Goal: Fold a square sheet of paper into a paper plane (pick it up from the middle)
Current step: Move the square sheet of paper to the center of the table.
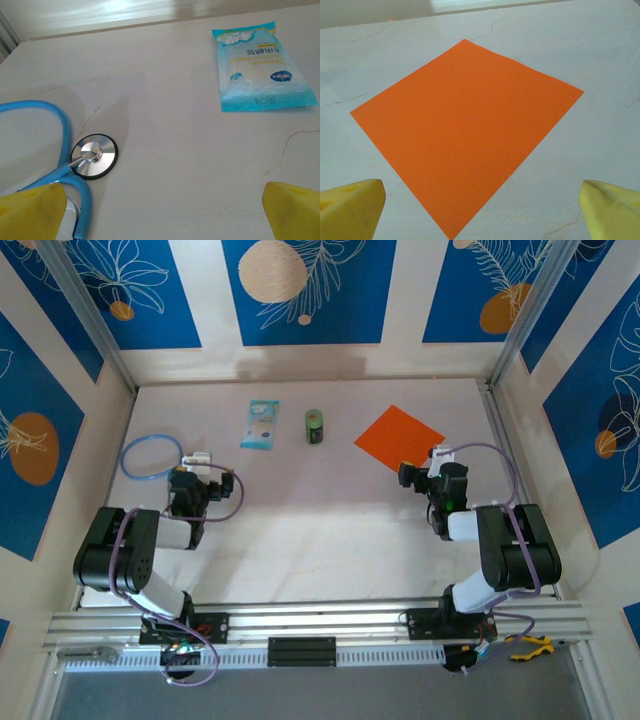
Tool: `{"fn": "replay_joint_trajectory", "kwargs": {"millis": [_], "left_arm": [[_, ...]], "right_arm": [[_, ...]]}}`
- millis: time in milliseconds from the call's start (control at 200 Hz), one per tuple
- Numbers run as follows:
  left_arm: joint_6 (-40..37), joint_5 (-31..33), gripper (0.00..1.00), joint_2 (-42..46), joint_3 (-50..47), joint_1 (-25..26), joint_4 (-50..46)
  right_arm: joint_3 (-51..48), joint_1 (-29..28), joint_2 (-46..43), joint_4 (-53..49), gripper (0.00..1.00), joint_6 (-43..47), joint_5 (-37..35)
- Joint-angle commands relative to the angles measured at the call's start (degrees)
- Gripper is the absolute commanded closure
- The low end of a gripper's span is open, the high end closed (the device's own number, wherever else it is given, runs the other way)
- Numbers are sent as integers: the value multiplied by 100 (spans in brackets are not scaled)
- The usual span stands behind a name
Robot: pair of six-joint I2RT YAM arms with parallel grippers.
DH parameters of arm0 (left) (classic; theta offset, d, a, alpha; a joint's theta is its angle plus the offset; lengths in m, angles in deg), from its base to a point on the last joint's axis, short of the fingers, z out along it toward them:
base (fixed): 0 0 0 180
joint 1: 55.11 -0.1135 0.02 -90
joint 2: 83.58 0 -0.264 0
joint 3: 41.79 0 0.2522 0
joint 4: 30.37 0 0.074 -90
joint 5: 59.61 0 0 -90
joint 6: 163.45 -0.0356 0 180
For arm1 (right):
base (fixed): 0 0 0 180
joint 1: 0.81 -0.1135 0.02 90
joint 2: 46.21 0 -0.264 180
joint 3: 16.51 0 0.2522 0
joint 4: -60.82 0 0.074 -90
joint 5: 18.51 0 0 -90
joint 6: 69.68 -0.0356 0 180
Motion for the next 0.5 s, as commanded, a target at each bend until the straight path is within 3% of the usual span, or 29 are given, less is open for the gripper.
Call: {"fn": "replay_joint_trajectory", "kwargs": {"millis": [0, 495], "left_arm": [[-33, -164, 0, -22, 113, -42, -18], [-42, -173, 0, -12, 45, -42, 98]], "right_arm": [[114, 38, -16, 45, 1, -11, 78], [105, 35, -34, 70, 1, -14, 87]]}}
